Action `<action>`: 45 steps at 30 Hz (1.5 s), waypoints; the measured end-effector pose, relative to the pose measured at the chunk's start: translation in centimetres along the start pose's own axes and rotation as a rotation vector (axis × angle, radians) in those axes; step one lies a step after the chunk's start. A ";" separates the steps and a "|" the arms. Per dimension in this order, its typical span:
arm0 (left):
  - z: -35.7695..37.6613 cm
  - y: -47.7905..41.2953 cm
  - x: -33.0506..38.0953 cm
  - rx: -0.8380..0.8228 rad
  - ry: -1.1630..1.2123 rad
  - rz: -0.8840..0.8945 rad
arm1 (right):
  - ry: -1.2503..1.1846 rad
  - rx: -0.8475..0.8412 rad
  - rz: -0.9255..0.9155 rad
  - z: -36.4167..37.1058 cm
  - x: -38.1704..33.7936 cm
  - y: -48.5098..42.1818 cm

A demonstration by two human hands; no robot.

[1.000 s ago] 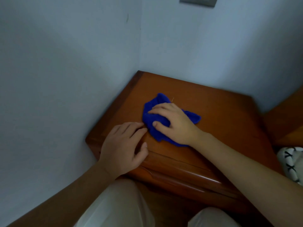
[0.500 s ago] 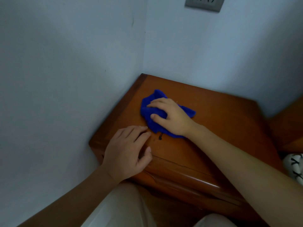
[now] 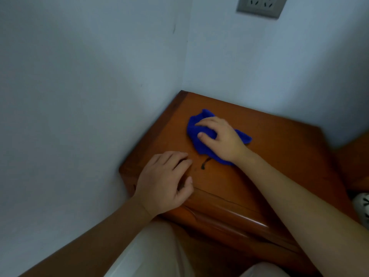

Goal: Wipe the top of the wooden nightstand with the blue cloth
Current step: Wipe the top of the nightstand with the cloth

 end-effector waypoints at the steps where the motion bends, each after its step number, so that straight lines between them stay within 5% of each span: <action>1: -0.1 -0.1 0.1 -0.012 -0.003 -0.008 | 0.042 0.060 0.131 -0.5 1.2 -0.7; 3: -0.4 -0.2 0.3 -0.039 0.009 -0.019 | 0.200 0.144 0.402 -1.1 2.6 -1.9; 5: -1.0 0.0 0.4 -0.060 0.027 -0.022 | 0.278 0.131 0.459 -0.5 1.5 -2.5; 11: -4.3 5.9 -1.7 -0.043 -0.021 -0.138 | -0.062 -0.104 -0.200 4.1 -7.6 -1.3; 13: -4.6 7.2 -1.9 -0.092 -0.048 -0.149 | -0.104 -0.148 -0.260 4.4 -8.0 -2.3; 19: -5.3 7.6 -2.0 -0.112 -0.047 -0.178 | 0.164 0.030 0.262 4.9 -5.7 -7.0; 27: -5.8 8.7 -2.0 -0.081 -0.061 -0.140 | -0.166 -0.196 -0.286 6.4 -11.5 -1.9; 32: -6.4 9.1 -2.1 -0.092 -0.068 -0.121 | 0.008 -0.052 0.084 6.2 -10.5 -4.8; 40: -7.0 10.2 -3.0 -0.143 -0.053 -0.107 | -0.160 -0.238 -0.256 6.1 -13.5 0.0; 45: -7.2 9.9 -3.0 -0.142 -0.075 -0.156 | -0.048 -0.074 0.023 5.9 -13.9 -0.6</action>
Point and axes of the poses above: each hand's wrist, its own y-axis away from the middle knuckle, its own z-axis out of the palm, x = y × z, the point moved 4 cm from there along -y, towards the middle knuckle, and after that the axes turned 2 degrees about x, right-handed, at the moved point
